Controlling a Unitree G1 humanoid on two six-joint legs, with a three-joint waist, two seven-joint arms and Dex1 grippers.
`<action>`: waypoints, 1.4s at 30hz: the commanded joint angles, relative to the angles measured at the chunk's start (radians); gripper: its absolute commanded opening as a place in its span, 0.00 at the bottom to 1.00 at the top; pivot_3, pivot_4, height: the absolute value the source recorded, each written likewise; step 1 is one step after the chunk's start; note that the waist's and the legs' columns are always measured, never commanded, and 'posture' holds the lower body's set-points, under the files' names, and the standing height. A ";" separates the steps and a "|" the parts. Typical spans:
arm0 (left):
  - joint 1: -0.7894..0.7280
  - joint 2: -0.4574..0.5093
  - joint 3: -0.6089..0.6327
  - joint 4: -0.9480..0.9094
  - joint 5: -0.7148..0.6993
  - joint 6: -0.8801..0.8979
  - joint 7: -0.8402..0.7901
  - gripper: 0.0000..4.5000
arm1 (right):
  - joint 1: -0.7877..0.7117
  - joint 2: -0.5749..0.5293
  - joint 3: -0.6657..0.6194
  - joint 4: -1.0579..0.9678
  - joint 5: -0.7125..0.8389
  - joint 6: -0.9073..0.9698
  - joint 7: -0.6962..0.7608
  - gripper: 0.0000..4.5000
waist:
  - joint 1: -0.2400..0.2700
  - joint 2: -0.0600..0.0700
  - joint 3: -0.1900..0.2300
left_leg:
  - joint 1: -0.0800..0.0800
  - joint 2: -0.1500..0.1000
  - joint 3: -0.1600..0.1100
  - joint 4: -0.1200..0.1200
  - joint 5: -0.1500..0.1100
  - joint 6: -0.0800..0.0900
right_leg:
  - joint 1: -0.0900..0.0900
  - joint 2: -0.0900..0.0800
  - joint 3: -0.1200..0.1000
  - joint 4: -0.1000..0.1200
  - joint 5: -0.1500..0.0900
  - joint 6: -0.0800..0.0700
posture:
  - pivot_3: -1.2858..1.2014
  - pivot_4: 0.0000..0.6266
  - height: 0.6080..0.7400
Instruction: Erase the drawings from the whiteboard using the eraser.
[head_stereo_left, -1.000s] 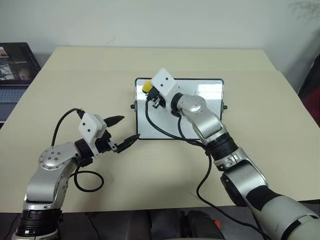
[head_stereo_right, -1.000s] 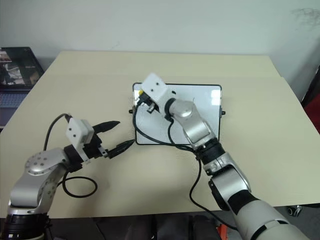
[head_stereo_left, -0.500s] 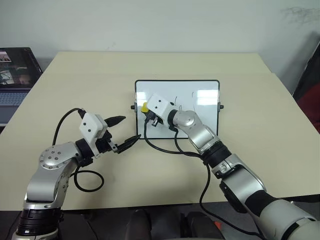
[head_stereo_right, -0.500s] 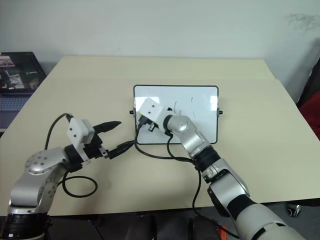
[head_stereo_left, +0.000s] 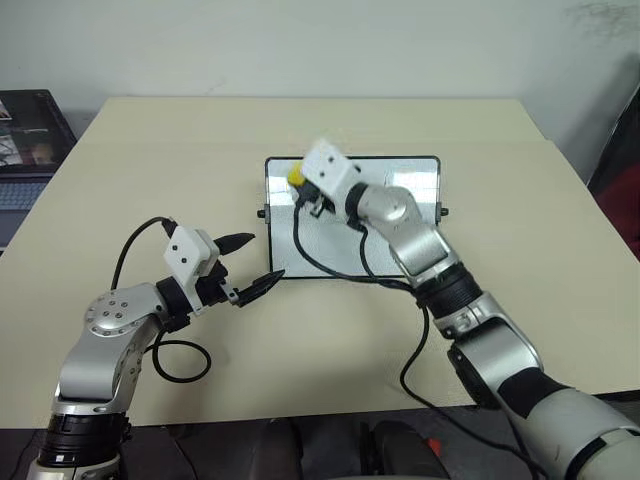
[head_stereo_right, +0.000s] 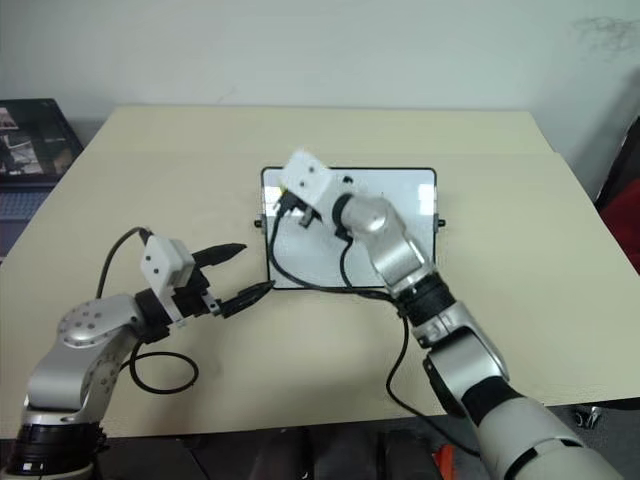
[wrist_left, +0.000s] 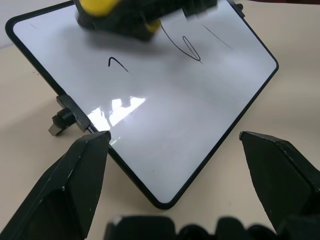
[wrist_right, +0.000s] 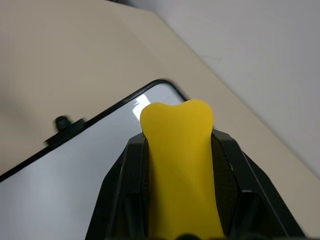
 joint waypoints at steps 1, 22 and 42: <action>-0.015 -0.004 -0.001 -0.016 0.001 -0.018 0.001 1.00 | -0.035 0.025 -0.003 0.116 -0.015 -0.054 -0.034 0.29 | -0.002 0.000 0.000 | 0.000 0.000 0.000 0.000 0.000 0.000 | 0.000 0.000 0.000 0.000 0.000 0.000 | 0.52 0.24 1.00; -0.022 -0.013 -0.012 -0.019 -0.002 -0.017 0.002 1.00 | 0.104 -0.035 0.145 0.210 -0.132 -0.055 0.128 0.29 | -0.003 -0.001 -0.001 | 0.019 -0.001 -0.003 0.002 0.000 0.001 | 0.015 -0.001 -0.002 0.003 0.000 0.000 | 0.52 0.24 1.00; -0.027 -0.014 -0.017 -0.015 0.003 -0.018 0.001 1.00 | 0.002 -0.020 0.077 0.158 -0.116 -0.042 0.048 0.29 | -0.007 0.000 0.000 | 0.002 -0.001 0.001 0.000 0.000 0.000 | 0.001 0.000 0.001 0.001 0.000 0.000 | 0.52 0.24 1.00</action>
